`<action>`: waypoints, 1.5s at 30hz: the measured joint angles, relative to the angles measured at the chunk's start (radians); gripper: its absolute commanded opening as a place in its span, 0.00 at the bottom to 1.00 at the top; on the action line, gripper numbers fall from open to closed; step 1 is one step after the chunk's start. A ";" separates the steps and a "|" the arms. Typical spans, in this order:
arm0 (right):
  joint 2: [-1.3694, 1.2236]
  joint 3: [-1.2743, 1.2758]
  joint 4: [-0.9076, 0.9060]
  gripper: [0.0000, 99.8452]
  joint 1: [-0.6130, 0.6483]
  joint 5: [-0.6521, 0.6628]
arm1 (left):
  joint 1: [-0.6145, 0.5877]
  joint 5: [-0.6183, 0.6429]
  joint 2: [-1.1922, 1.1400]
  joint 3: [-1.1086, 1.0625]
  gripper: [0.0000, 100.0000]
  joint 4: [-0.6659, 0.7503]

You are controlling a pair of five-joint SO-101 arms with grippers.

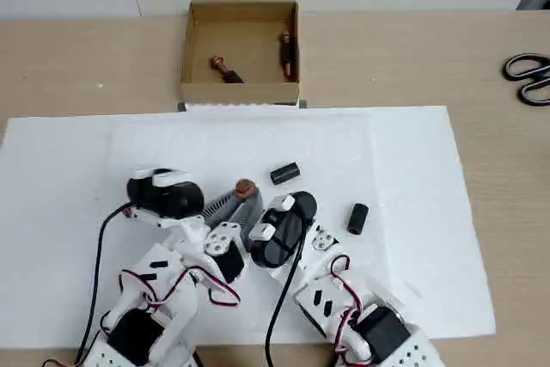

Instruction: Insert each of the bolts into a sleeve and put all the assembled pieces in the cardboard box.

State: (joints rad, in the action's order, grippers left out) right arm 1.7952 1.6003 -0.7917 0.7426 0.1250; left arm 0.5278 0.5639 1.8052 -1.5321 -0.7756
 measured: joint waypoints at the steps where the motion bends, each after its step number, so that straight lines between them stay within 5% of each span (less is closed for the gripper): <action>1: 0.000 -0.005 0.000 0.00 0.000 0.000 | 0.008 -0.002 0.000 0.000 0.01 -0.011; 14: -0.002 -0.043 -0.002 0.00 0.005 0.000 | 0.083 -0.049 0.009 0.021 0.01 -0.163; 27: -0.003 -0.040 -0.002 0.00 0.005 0.000 | 0.086 -0.164 0.009 0.005 0.02 -0.153; 34: -0.003 -0.041 -0.002 0.00 -0.002 0.000 | 0.091 -0.195 0.011 0.000 0.17 -0.146; 45: -0.003 -0.040 -0.002 0.00 -0.002 0.002 | 0.071 -0.192 0.011 -0.005 0.20 -0.146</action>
State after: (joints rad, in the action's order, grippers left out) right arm 1.7921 1.5604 -0.7933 0.7411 0.1266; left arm 0.5984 0.3721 1.8159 -1.5367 -0.9214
